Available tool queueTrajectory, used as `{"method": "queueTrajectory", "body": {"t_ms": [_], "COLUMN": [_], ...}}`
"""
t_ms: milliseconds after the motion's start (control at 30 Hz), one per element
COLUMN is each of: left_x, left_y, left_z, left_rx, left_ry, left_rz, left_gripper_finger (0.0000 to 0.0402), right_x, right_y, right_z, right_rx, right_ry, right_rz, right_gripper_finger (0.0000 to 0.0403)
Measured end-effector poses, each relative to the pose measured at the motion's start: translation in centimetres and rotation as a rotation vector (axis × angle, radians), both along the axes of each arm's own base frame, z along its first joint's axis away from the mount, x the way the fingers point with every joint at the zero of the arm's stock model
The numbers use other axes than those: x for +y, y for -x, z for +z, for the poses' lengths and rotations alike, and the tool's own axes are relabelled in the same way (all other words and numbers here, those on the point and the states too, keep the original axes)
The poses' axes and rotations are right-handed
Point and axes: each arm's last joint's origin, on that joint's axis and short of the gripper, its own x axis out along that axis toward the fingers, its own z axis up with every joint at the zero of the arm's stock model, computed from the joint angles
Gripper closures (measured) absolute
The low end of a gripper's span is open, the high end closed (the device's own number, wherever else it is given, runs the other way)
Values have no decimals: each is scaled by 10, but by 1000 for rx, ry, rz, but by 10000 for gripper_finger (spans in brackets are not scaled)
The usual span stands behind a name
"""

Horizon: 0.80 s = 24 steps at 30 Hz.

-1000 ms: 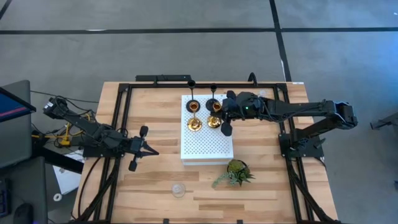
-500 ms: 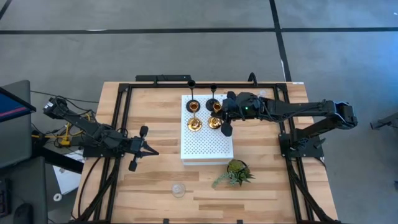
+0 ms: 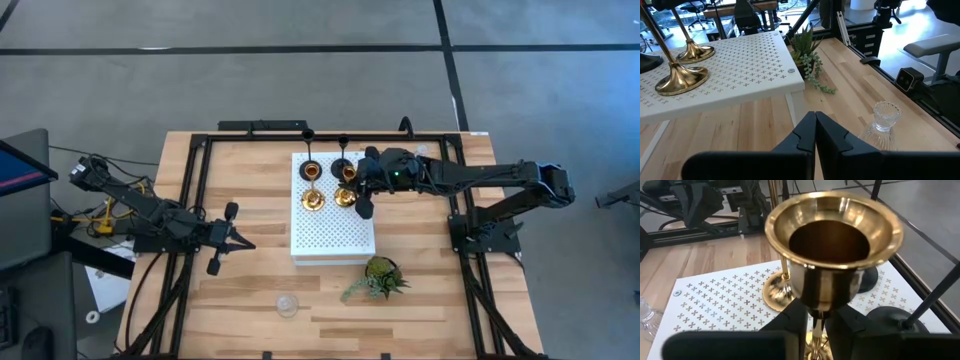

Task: Pick & Place candle stick holders
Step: Put the gold candle holder on the shelf, then adjust the shelf on the table

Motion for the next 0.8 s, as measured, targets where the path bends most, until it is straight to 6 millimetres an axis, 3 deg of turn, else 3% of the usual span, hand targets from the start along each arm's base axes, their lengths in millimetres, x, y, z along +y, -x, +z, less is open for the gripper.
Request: {"method": "queueTrajectory", "body": {"t_ms": [233,600,800], "left_x": [0,0,0], "left_y": [0,0,0], "left_z": [0,0,0], "left_rx": [0,0,0], "left_ry": [0,0,0], "left_rz": [0,0,0], "left_gripper_finger": [395,395,393], "right_x": [0,1,1], "right_y": [1,2,13], "right_z": [-1,-3,0], "right_rx": [15,38,84], "right_ry": [3,0,-4], "right_rz": [16,28,20], "right_gripper_finger": [327,221,189]}}
